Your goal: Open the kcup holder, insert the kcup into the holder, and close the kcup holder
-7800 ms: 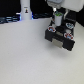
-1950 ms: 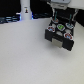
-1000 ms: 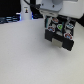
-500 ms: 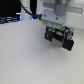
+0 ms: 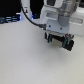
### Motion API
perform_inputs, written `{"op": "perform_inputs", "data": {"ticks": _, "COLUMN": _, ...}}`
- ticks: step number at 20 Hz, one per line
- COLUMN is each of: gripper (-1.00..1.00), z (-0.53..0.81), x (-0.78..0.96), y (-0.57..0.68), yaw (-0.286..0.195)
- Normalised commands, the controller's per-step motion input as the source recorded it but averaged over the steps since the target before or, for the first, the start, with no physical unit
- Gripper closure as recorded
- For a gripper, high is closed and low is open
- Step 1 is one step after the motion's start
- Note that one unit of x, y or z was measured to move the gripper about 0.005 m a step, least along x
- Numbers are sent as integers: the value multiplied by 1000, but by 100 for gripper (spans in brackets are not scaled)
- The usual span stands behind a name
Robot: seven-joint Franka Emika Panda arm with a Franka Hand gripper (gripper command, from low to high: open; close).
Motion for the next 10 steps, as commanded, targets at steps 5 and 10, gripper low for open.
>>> {"op": "perform_inputs", "data": {"ticks": 5, "gripper": -100, "z": -30, "x": -287, "y": 393, "yaw": 147}}
{"op": "perform_inputs", "data": {"ticks": 10, "gripper": -100, "z": 11, "x": -312, "y": 476, "yaw": 126}}
